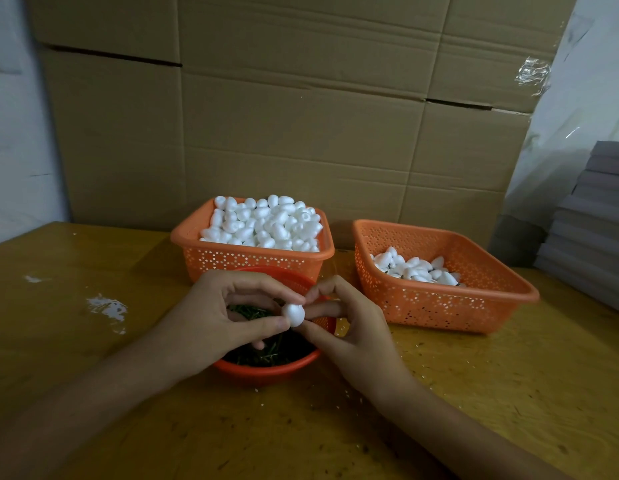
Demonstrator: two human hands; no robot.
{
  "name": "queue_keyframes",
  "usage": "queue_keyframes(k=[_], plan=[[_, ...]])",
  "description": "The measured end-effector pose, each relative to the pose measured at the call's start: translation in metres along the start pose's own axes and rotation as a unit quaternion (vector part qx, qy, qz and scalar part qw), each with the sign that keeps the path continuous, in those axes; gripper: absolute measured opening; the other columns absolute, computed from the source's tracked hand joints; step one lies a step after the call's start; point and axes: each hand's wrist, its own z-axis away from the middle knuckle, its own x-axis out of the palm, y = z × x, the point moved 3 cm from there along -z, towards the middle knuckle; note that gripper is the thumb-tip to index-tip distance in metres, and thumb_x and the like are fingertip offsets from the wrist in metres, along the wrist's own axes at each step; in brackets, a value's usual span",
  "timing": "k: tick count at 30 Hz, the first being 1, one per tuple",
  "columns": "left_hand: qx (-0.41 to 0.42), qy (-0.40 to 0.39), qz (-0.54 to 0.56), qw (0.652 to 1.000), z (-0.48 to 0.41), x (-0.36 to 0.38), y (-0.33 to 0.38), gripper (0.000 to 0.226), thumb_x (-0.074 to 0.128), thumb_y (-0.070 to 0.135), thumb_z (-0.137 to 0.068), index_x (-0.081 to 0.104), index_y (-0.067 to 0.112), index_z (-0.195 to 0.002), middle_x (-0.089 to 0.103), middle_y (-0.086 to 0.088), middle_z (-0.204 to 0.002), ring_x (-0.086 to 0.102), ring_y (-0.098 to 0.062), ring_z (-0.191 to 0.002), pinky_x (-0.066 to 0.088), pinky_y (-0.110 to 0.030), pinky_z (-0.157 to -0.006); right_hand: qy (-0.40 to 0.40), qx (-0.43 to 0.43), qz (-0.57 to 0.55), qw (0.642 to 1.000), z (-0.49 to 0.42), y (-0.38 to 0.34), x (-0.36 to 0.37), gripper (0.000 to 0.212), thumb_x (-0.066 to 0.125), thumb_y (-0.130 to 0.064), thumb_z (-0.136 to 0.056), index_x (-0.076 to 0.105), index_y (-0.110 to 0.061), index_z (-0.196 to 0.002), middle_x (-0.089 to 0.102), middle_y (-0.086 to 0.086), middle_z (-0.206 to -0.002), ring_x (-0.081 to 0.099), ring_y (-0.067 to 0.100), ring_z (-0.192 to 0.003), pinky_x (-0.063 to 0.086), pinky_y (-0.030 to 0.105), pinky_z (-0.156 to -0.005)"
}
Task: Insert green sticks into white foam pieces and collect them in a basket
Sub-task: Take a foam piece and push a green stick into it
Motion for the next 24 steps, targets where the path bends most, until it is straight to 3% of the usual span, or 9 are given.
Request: queue_keyframes(k=[9, 18, 24], plan=[[-0.011, 0.046, 0.026, 0.999, -0.0004, -0.0027, -0.0042, 0.021, 0.084, 0.02, -0.079, 0.079, 0.027, -0.099, 0.08, -0.001, -0.106, 0.078, -0.021, -0.098, 0.065, -0.034, -0.059, 0.003, 0.0, -0.016, 1.0, -0.0003, 0.0023, 0.0011, 0.025, 0.081, -0.017, -0.092, 0.058, -0.017, -0.101, 0.081, -0.01, -0.093, 0.078, 0.011, -0.095, 0.06, 0.058, -0.083], [0.012, 0.025, 0.014, 1.0, 0.0003, -0.0008, 0.0003, 0.025, 0.081, 0.022, -0.081, 0.081, 0.029, -0.105, 0.081, 0.004, -0.109, 0.076, -0.016, -0.106, 0.065, -0.034, -0.061, 0.016, -0.003, -0.049, 0.999, 0.0032, 0.0029, 0.0024, 0.024, 0.08, -0.018, -0.092, 0.057, -0.013, -0.1, 0.08, -0.007, -0.098, 0.078, 0.017, -0.098, 0.059, 0.065, -0.081], [0.015, 0.02, -0.017, 1.0, 0.0014, 0.0, -0.0002, 0.028, 0.08, 0.025, -0.082, 0.082, 0.031, -0.109, 0.08, 0.009, -0.11, 0.074, -0.012, -0.109, 0.065, -0.03, -0.063, 0.015, -0.005, -0.06, 0.998, 0.0036, 0.0012, 0.0021, 0.023, 0.079, -0.012, -0.093, 0.058, -0.009, -0.101, 0.08, -0.005, -0.1, 0.077, 0.014, -0.103, 0.061, 0.056, -0.089]])
